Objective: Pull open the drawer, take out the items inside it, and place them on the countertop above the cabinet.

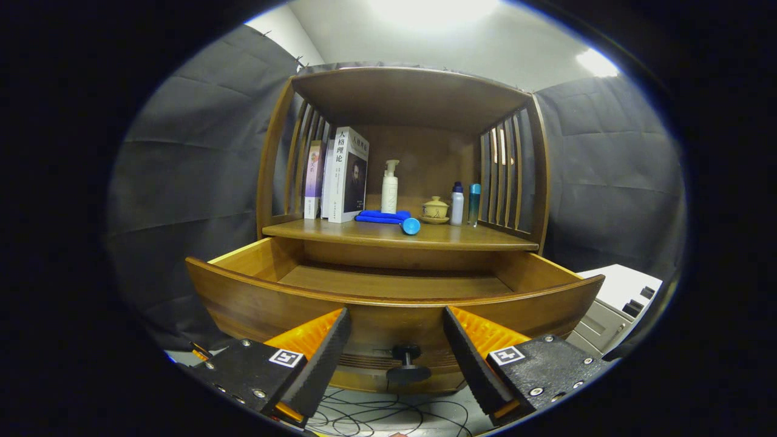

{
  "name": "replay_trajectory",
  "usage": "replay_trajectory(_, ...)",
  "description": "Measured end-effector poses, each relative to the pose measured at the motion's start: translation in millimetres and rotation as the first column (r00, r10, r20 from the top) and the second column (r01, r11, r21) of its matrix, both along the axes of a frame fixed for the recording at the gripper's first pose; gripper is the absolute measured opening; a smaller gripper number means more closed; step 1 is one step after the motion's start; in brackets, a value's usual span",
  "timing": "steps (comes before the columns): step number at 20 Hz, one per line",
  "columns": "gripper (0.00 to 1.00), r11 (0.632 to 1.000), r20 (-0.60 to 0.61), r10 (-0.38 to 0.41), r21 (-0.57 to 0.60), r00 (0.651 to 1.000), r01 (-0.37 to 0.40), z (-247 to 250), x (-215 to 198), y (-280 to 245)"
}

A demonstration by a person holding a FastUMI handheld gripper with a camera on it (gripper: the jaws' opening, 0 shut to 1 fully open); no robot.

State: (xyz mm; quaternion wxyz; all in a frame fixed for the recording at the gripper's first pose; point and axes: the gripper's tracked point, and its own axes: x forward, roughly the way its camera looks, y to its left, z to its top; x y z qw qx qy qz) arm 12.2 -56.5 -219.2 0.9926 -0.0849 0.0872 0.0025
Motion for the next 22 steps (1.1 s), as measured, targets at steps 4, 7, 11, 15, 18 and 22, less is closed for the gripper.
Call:
replay_trajectory(4, 0.95, 1.0, 0.016, -0.005, 0.006, 1.0, 0.005, 2.7, 35.6, -0.1)
replay_trajectory(7, 0.95, 1.0, 0.023, -0.007, 0.005, 1.0, 0.007, 1.6, 58.3, 1.2)
replay_trajectory(11, 0.95, 1.0, 0.005, -0.006, -0.001, 1.0, 0.006, -1.3, 88.2, 0.9)
replay_trajectory(15, 0.95, 1.0, -0.012, 0.001, 0.007, 1.0, -0.001, -4.2, 113.7, -1.0)
replay_trajectory(18, 0.95, 1.0, -0.019, 0.003, 0.003, 1.0, -0.003, -7.0, 135.8, -1.2)
replay_trajectory(22, 0.95, 1.0, -0.022, 0.0, 0.001, 1.0, 0.0, -8.3, 153.5, -1.2)
